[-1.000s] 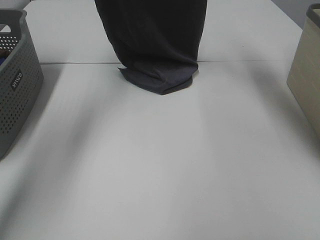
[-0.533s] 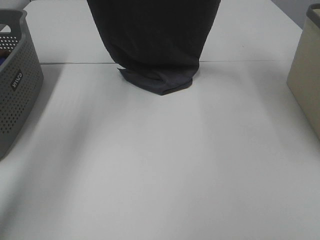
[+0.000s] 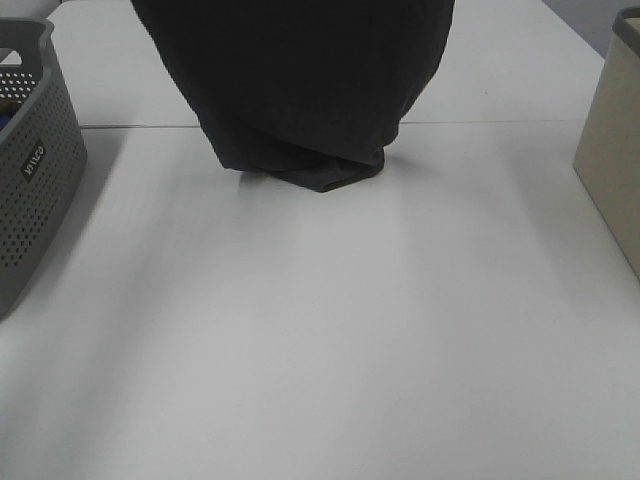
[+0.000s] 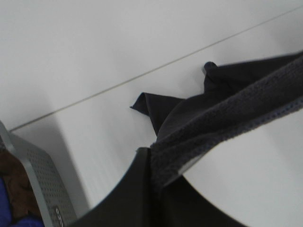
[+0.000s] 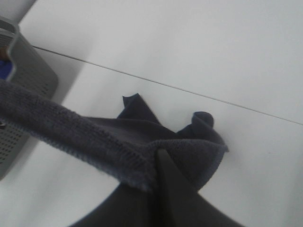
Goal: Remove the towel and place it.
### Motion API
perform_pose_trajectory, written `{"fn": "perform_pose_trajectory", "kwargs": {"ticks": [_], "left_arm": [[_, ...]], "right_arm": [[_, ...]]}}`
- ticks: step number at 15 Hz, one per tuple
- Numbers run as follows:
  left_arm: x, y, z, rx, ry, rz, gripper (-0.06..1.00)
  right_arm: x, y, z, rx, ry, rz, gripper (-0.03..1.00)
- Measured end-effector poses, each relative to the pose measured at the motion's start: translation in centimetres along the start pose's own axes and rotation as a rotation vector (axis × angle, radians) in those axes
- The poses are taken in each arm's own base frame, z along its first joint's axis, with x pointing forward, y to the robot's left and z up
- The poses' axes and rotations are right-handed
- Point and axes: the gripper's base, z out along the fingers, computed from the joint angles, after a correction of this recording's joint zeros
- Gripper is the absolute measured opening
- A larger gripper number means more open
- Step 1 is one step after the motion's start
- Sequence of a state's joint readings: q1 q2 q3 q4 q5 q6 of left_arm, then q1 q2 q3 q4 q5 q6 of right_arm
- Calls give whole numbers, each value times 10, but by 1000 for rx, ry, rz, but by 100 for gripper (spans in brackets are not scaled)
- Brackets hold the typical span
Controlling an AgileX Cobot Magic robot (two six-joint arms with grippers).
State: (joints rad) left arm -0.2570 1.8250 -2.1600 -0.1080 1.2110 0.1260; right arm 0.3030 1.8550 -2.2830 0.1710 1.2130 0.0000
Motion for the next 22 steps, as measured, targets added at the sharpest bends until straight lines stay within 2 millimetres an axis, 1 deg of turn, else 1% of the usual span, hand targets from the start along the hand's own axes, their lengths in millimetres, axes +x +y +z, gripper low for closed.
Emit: {"fn": "perform_pose_trajectory", "kwargs": {"ticks": [2, 3, 4, 5, 6, 7, 9, 13, 15, 17, 18, 22], "left_arm": [[21, -6, -29, 8, 21, -6, 0], [31, -9, -43, 11, 20, -12, 0], [42, -12, -59, 14, 20, -23, 0], [47, -13, -66, 17, 17, -29, 0], [67, -20, -89, 28, 9, -50, 0], [75, -22, -95, 35, 9, -60, 0], [90, -25, -102, 55, 22, -78, 0], [108, -32, -114, 91, 17, -92, 0], [120, -35, -114, 121, 39, -108, 0], [139, -39, -98, 165, 117, -135, 0], [143, -40, -94, 176, 135, -138, 0], [184, -48, -61, 267, 305, -196, 0]], "right_arm": [[9, 10, -25, -60, -7, 11, 1], [19, 15, -31, -89, 20, 20, 1], [30, 18, -41, -108, 36, 26, 1], [36, 19, -45, -117, 48, 31, 1], [59, 23, -62, -141, 79, 46, 1], [70, 25, -68, -153, 96, 52, 1], [88, 27, -79, -159, 111, 53, 1], [115, 28, -91, -163, 131, 63, 1], [130, 27, -88, -162, 171, 74, 1], [146, 25, -81, -157, 220, 85, 1], [150, 24, -79, -154, 234, 88, 1], [193, 18, -62, -138, 362, 116, 1]]}}
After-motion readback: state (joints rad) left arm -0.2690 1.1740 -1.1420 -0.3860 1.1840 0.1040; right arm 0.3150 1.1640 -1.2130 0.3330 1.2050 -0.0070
